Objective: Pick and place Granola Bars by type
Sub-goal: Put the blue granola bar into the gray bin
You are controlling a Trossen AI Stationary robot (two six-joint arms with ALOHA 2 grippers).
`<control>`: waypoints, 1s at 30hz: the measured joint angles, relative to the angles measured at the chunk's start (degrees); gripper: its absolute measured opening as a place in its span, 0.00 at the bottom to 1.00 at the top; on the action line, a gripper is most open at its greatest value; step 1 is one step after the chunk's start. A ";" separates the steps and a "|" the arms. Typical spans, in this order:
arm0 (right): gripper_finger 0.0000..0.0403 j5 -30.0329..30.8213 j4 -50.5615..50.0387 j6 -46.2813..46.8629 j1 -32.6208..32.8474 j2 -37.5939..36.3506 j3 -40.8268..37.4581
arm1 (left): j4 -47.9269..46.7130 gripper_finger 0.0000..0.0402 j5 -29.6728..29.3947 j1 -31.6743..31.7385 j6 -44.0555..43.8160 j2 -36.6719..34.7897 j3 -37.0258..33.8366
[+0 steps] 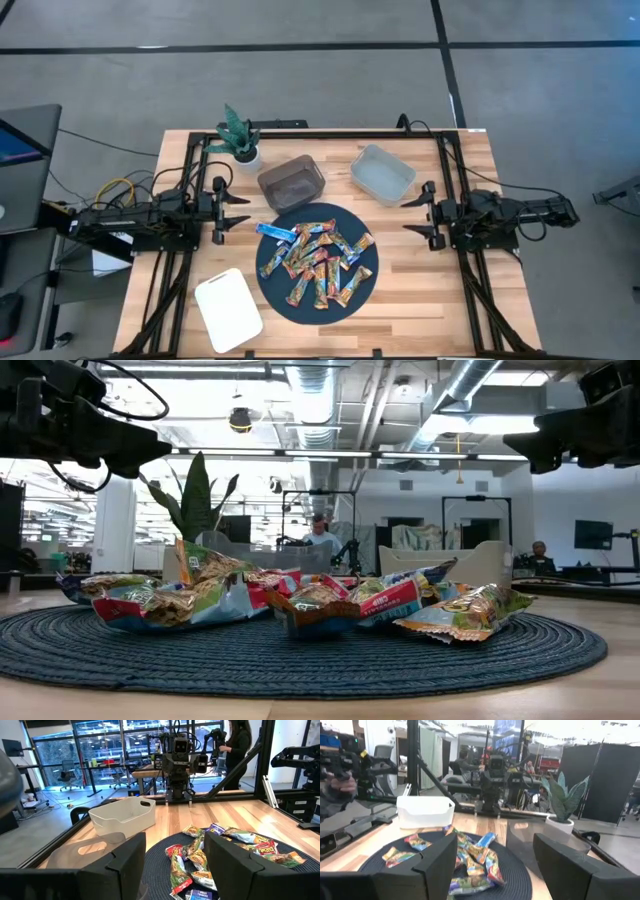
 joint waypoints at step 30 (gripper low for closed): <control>0.63 0.07 18.12 -4.50 -0.82 1.52 0.31 | 6.84 0.49 -0.77 0.00 6.67 0.00 -0.01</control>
